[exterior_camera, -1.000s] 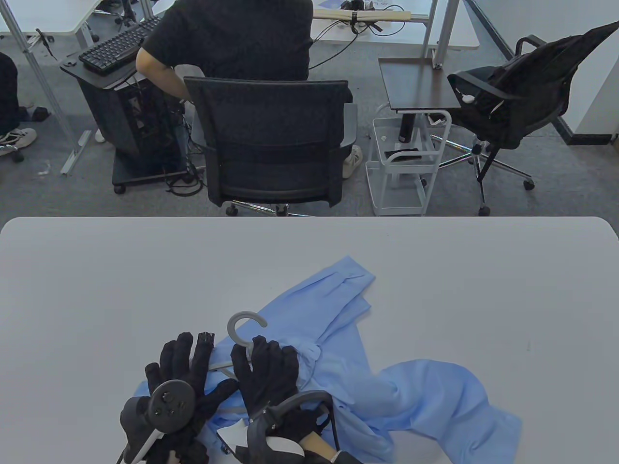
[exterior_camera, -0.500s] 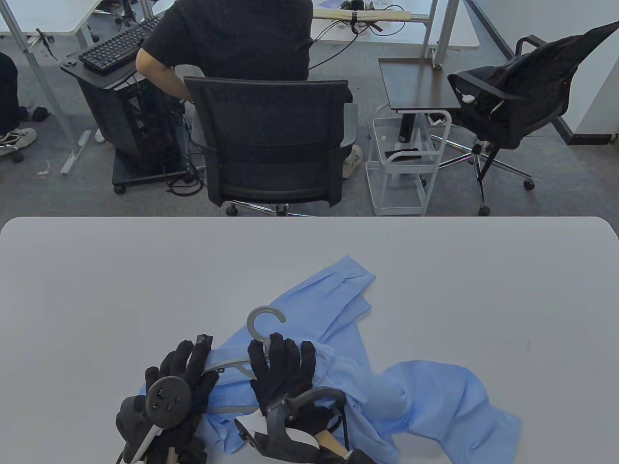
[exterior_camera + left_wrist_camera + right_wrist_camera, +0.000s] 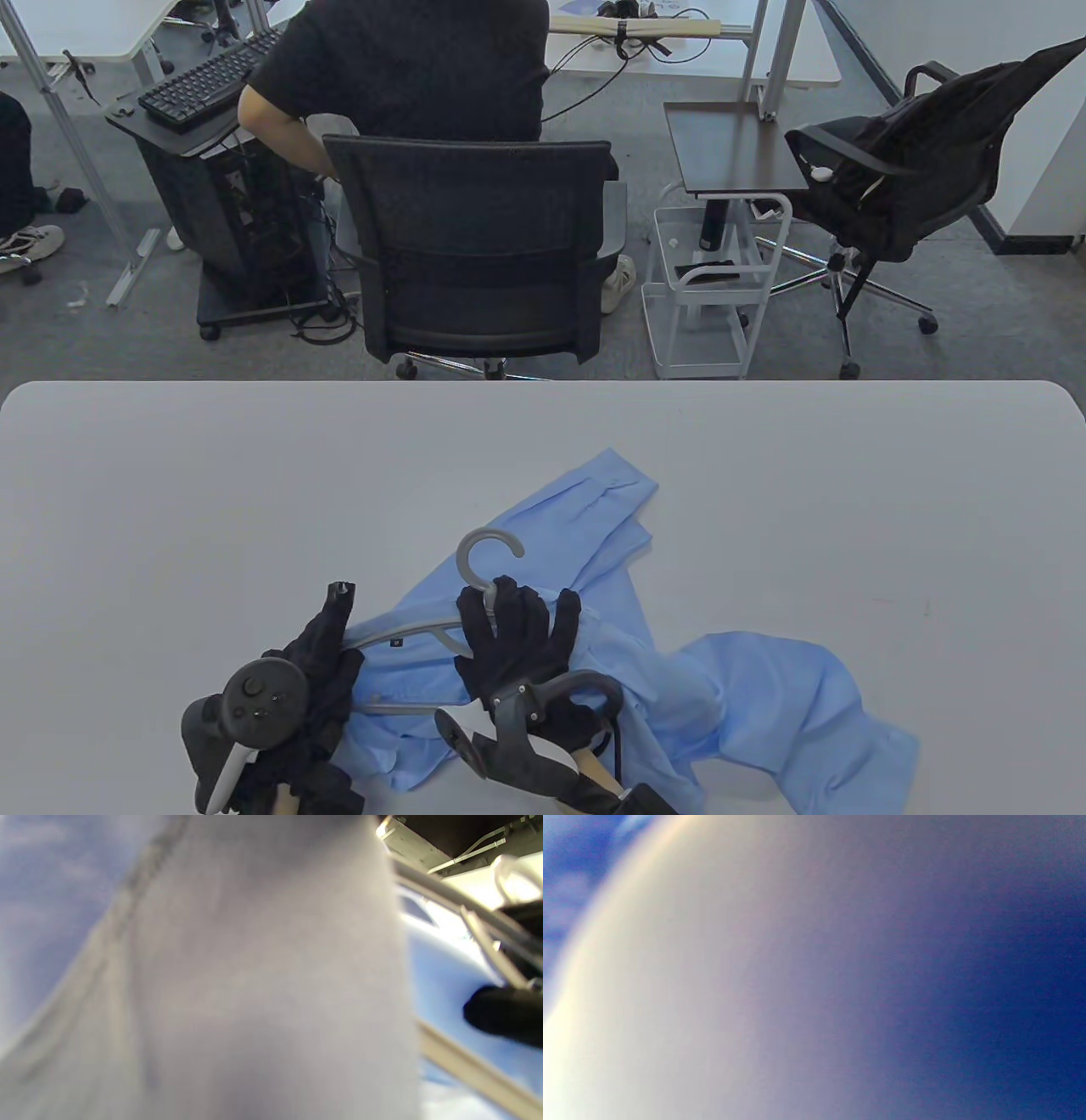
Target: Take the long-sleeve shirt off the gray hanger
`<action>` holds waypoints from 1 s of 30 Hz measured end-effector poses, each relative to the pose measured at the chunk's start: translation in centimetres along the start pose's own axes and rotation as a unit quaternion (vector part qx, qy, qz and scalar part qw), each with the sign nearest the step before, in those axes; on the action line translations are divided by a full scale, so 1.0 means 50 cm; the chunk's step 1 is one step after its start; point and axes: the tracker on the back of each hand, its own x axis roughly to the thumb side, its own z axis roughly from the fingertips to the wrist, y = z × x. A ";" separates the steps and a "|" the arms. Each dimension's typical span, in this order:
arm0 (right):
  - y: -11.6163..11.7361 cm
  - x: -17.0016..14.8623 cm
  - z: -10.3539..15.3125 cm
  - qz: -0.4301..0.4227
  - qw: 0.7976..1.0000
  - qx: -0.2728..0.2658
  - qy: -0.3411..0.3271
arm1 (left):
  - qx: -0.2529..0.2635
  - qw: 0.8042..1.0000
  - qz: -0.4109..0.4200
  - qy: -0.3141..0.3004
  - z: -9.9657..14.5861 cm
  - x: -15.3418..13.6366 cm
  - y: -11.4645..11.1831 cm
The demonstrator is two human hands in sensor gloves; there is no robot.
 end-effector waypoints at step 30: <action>0.015 -0.031 -0.002 -0.026 0.999 0.003 0.035 | -0.053 0.972 0.187 0.132 -0.010 -0.079 -0.001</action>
